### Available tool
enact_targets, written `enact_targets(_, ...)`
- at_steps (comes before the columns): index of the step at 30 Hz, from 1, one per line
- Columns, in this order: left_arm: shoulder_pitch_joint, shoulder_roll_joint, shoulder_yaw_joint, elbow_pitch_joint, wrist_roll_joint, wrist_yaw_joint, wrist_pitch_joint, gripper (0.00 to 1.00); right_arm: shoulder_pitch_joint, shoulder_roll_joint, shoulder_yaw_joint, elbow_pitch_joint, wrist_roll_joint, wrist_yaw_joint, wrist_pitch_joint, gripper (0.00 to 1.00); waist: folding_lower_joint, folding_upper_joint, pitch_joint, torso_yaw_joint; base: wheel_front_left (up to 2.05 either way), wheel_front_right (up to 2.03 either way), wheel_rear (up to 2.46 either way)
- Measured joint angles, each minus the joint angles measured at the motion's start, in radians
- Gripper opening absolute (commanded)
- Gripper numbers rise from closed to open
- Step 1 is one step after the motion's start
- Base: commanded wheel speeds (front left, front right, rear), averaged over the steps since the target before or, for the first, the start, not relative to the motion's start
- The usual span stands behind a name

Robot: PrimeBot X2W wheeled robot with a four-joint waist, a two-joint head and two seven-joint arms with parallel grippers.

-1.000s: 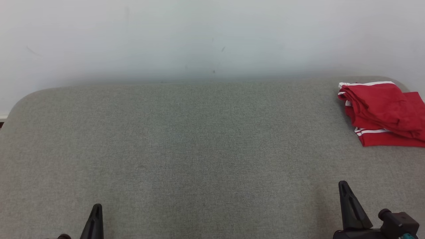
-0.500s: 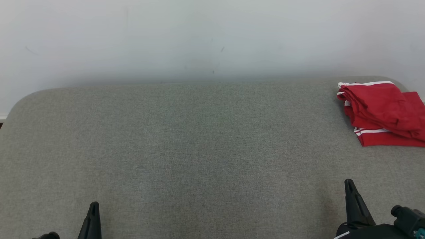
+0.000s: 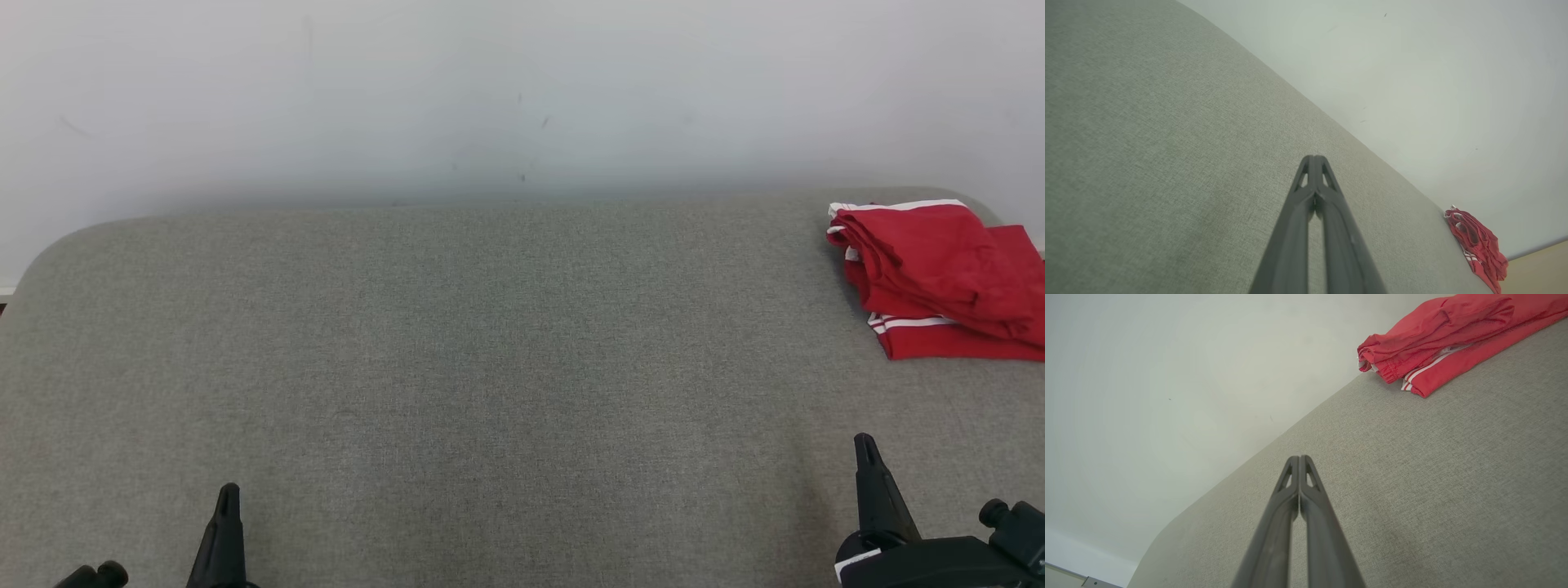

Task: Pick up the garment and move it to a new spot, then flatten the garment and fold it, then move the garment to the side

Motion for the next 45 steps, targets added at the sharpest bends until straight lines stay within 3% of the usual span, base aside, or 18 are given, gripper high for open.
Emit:
enact_targets(19,-0.031,-0.003,0.007,0.015,-0.258,0.0,0.067,0.0,-0.026,0.011,-0.023,0.011,0.251,0.0,0.063,0.0,0.0,0.0,-0.001,-0.003,0.0,0.0,0.0)
enact_targets(45,-0.067,-0.007,0.015,0.03,-0.515,0.0,0.132,0.0,-0.053,0.025,-0.049,0.024,0.503,0.0,0.129,0.0,0.0,0.0,-0.003,-0.008,0.0,0.0,0.0)
